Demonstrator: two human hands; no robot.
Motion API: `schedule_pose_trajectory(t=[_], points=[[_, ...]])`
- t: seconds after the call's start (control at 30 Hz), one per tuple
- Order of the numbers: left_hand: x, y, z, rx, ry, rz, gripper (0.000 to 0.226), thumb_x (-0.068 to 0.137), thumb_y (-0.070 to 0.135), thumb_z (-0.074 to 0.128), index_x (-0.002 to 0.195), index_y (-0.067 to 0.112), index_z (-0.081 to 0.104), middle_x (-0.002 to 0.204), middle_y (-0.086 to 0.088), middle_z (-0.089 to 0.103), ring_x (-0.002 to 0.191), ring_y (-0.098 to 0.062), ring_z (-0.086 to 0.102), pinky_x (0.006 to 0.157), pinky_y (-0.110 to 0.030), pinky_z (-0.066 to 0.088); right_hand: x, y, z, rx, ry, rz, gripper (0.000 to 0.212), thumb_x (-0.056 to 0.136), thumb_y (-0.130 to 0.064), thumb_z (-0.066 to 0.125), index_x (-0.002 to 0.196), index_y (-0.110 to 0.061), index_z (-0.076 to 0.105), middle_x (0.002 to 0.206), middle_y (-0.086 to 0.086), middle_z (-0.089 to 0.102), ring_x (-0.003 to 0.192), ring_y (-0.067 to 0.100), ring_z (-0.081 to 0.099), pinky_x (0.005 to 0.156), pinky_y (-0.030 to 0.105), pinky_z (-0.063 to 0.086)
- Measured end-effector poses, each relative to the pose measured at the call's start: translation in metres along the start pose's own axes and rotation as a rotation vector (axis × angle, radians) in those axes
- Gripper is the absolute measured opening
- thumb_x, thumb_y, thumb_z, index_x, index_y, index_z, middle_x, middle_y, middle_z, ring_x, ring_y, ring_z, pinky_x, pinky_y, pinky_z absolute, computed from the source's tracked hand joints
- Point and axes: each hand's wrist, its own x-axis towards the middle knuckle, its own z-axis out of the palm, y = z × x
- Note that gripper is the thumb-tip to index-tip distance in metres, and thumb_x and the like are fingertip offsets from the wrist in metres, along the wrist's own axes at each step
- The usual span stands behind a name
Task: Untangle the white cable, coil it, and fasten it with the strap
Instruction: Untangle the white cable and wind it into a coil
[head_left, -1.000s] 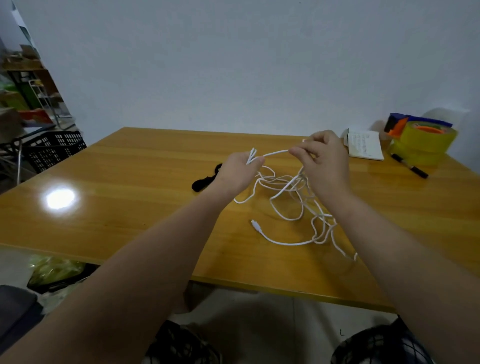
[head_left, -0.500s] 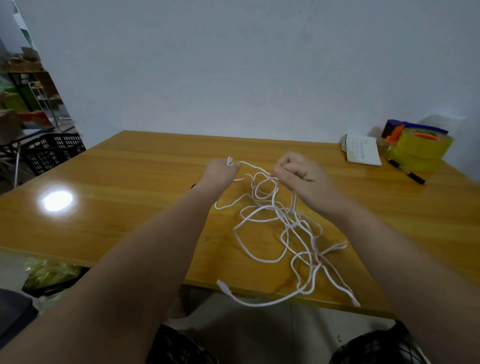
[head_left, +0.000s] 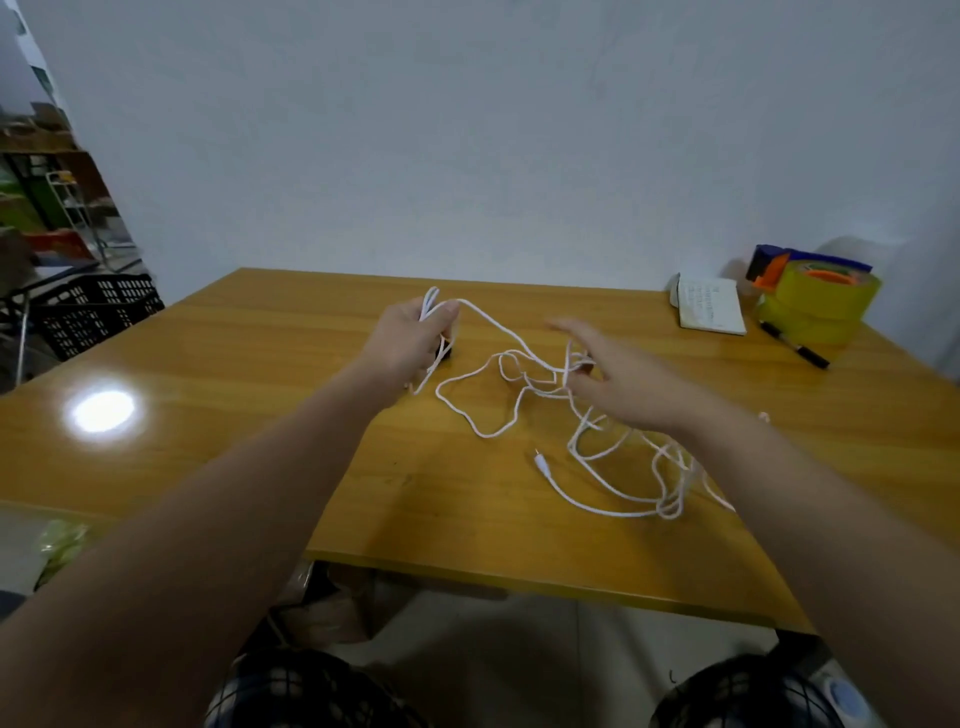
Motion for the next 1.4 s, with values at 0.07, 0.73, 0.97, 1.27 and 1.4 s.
schedule_pose_trajectory(t=[0.07, 0.73, 0.97, 1.27, 1.4], points=[[-0.004, -0.001, -0.003, -0.048, 0.064, -0.032, 0.032, 0.096, 0.032, 0.051, 0.069, 0.015, 0.047, 0.044, 0.007, 0.033, 0.040, -0.010, 0.026, 0.043, -0.023, 0.021, -0.001, -0.004, -0.001, -0.048, -0.034, -0.008, 0.027, 0.084, -0.047, 0.053, 0.108, -0.035, 0.055, 0.104, -0.006, 0.063, 0.090, 0.015, 0.059, 0.080, 0.038, 0.049], [-0.027, -0.023, 0.004, -0.295, 0.183, -0.253, 0.031, 0.097, 0.027, 0.048, 0.070, 0.016, 0.039, 0.044, 0.004, 0.027, 0.033, -0.009, 0.019, 0.038, -0.014, 0.014, -0.019, 0.042, 0.002, -0.535, 0.162, 0.549, 0.027, 0.091, -0.015, 0.046, 0.117, -0.016, 0.052, 0.117, 0.010, 0.056, 0.110, 0.030, 0.051, 0.095, 0.043, 0.035], [-0.036, -0.001, 0.024, -0.377, -0.381, -0.284, 0.043, 0.097, 0.043, 0.042, 0.061, 0.023, 0.030, 0.046, 0.009, 0.018, 0.034, -0.005, 0.014, 0.033, -0.012, 0.013, -0.005, -0.059, 0.000, 0.406, 0.184, -0.067, 0.064, 0.090, -0.041, 0.054, 0.143, -0.017, 0.028, 0.141, 0.003, 0.041, 0.130, 0.015, 0.039, 0.105, 0.030, 0.035], [-0.036, 0.015, 0.026, -0.478, -0.505, -0.334, 0.058, 0.092, 0.060, 0.033, 0.048, 0.022, 0.030, 0.041, 0.007, 0.025, 0.033, -0.009, 0.023, 0.035, -0.019, 0.029, 0.013, -0.042, 0.022, 0.833, 0.080, -0.141, 0.015, 0.092, -0.020, 0.054, 0.083, -0.009, 0.059, 0.053, -0.002, 0.054, 0.044, 0.008, 0.049, 0.045, 0.020, 0.038], [-0.030, 0.007, 0.040, -0.248, -0.190, -0.208, 0.053, 0.090, 0.054, 0.051, 0.054, 0.018, 0.039, 0.048, 0.003, 0.044, 0.049, -0.015, 0.044, 0.057, -0.026, 0.043, 0.017, -0.041, 0.027, 0.735, 0.120, -0.045, 0.044, 0.096, -0.034, 0.045, 0.057, -0.014, 0.043, 0.043, 0.002, 0.034, 0.037, 0.011, 0.032, 0.043, 0.025, 0.028]])
